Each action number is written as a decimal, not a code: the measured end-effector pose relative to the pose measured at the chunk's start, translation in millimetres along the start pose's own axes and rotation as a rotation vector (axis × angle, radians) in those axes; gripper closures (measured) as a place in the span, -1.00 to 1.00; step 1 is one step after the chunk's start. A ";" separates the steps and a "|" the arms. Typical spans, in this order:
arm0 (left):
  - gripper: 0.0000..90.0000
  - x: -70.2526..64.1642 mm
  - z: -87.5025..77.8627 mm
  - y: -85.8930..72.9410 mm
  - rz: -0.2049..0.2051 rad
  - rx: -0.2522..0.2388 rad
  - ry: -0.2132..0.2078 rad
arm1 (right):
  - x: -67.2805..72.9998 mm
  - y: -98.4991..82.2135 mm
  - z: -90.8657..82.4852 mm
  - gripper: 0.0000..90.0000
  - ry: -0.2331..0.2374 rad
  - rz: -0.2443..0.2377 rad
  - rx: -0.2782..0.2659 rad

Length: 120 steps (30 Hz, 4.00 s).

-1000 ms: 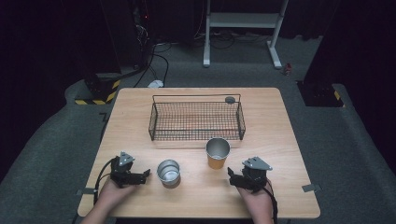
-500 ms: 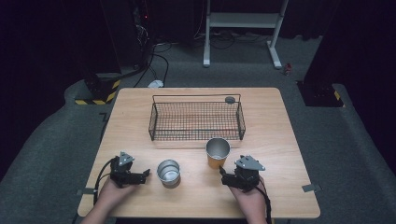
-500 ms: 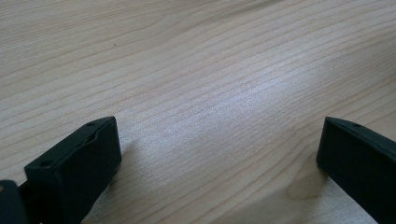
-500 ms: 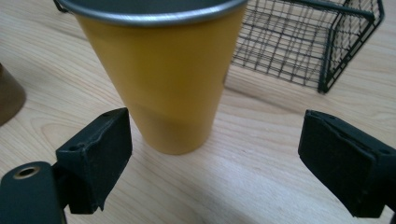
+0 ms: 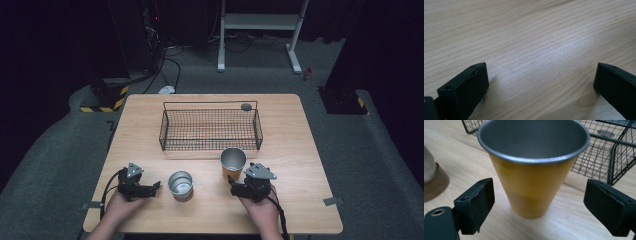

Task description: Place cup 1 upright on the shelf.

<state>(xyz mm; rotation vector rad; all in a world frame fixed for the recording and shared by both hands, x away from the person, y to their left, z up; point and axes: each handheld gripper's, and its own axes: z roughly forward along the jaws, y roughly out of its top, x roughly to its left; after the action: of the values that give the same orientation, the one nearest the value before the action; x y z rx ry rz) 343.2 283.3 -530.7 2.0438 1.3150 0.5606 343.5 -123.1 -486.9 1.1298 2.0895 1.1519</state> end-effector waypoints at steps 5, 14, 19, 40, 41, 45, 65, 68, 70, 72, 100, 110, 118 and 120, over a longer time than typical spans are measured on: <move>-0.99 0.1 0.0 -0.1 0.000 -0.001 -0.001 | 4.5 6.1 5.1 -0.78 0.005 0.003 0.003; -0.99 0.1 0.0 -0.1 0.000 -0.001 -0.001 | 5.3 13.0 11.5 -0.78 0.010 0.033 -0.023; -0.99 0.2 0.0 -0.1 0.000 -0.001 -0.001 | 5.3 15.6 16.3 -0.78 0.024 0.050 -0.030; -0.99 0.3 -0.4 -0.6 0.002 -0.002 -0.003 | 5.5 15.1 20.4 -0.72 0.019 0.063 -0.080; -0.99 0.3 -0.4 -0.6 0.002 -0.002 -0.003 | 5.7 15.1 20.4 -0.71 0.018 0.063 -0.080; -0.99 0.3 -0.4 -0.6 0.002 -0.002 -0.003 | 5.0 15.0 20.4 -0.70 0.024 0.061 -0.080; -0.99 0.4 -0.4 -0.5 0.002 -0.002 -0.004 | -1.4 25.1 13.9 -0.70 0.008 0.046 -0.070; -0.99 0.4 -0.4 -0.5 0.002 -0.002 -0.004 | -2.5 27.4 12.8 -0.70 0.008 0.044 -0.071; -0.99 0.5 -0.4 -0.5 0.003 -0.002 -0.004 | -3.5 29.9 11.9 -0.70 0.005 0.040 -0.071; -0.99 0.5 -0.4 -0.5 0.003 -0.002 -0.004 | -5.3 33.7 10.9 -0.70 0.006 0.041 -0.070; -0.99 -0.3 -0.4 -0.9 -0.007 -0.005 -0.006 | -24.7 92.4 3.0 -0.70 -0.019 0.076 -0.147; -0.99 -0.1 -0.6 -1.0 -0.004 -0.004 -0.005 | -36.4 121.9 9.3 -0.70 -0.035 0.083 -0.170; -0.99 -0.2 -0.6 -1.1 -0.009 -0.004 -0.008 | -42.1 135.7 19.5 -0.70 -0.050 0.087 -0.157; -0.99 -0.2 -0.6 -1.1 -0.009 -0.004 -0.008 | -42.9 138.3 23.2 -0.70 -0.054 0.086 -0.148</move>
<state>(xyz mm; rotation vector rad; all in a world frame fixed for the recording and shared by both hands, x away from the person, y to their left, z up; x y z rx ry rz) 342.1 283.7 -531.0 2.0339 1.3161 0.5505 442.2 -107.7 -379.5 1.1759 1.8977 1.2794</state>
